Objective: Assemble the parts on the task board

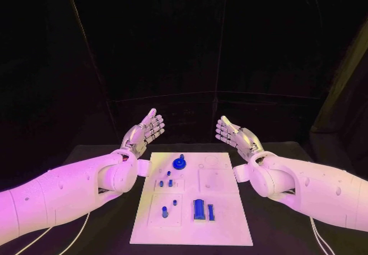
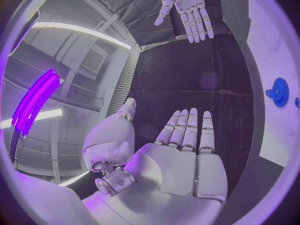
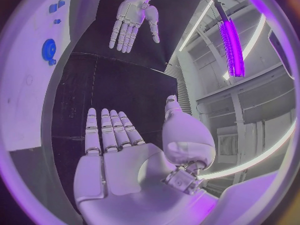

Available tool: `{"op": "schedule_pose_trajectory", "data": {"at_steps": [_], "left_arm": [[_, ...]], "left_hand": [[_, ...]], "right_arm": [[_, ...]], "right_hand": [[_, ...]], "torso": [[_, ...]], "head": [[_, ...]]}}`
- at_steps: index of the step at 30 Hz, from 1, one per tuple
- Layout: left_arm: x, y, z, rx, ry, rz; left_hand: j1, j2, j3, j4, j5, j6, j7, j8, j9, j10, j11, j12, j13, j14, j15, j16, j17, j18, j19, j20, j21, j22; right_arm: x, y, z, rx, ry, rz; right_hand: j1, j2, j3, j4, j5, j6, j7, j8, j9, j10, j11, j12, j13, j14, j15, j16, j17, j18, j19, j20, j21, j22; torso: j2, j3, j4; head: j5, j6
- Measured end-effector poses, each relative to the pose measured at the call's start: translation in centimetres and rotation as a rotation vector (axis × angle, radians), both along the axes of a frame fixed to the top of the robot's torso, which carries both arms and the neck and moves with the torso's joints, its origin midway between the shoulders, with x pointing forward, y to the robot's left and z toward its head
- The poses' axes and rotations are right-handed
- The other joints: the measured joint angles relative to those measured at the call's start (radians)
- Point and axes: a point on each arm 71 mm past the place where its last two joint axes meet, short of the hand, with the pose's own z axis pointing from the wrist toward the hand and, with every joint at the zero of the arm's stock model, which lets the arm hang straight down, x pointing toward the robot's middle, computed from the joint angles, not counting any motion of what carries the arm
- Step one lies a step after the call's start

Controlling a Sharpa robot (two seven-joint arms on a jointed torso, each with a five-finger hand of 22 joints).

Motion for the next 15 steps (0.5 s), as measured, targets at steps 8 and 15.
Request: {"op": "schedule_pose_trajectory", "data": {"at_steps": [8, 15], "left_arm": [[-3.1, -1.5, -0.4, 0.047, 0.03, 0.094], [-4.0, -1.6, -0.4, 0.093, 0.035, 0.165]], "left_hand": [[-0.146, 0.0, -0.062, 0.002, -0.004, -0.112, -0.052, -0.005, -0.001, -0.117, -0.024, -0.011, -0.002, -0.113, -0.016, -0.046, -0.002, -0.056, -0.092, -0.056, 0.0, -0.065], [-0.244, 0.0, -0.095, 0.003, -0.004, -0.188, -0.065, -0.008, -0.001, -0.195, -0.031, -0.012, -0.002, -0.19, -0.02, -0.054, -0.002, -0.086, -0.152, -0.099, -0.004, -0.083]], "right_arm": [[-2.3, 0.7, 0.0, 0.045, 0.031, -0.118], [-2.5, 0.4, 0.0, 0.044, 0.037, -0.181]], "right_hand": [[-0.17, -0.015, 0.064, 0.001, -0.006, -0.11, -0.047, -0.004, -0.003, -0.125, -0.019, 0.0, -0.001, -0.129, -0.007, -0.004, -0.002, -0.064, -0.116, -0.066, -0.038, -0.026], [-0.285, -0.019, 0.087, 0.002, -0.006, -0.184, -0.06, -0.004, -0.004, -0.21, -0.025, -0.004, -0.002, -0.217, -0.01, -0.004, -0.002, -0.086, -0.194, -0.091, -0.049, -0.031]], "torso": [[-0.002, 0.0016, 0.0007], [-0.002, 0.0019, 0.0008]], "head": [[0.0, 0.0], [0.0, 0.0]]}}
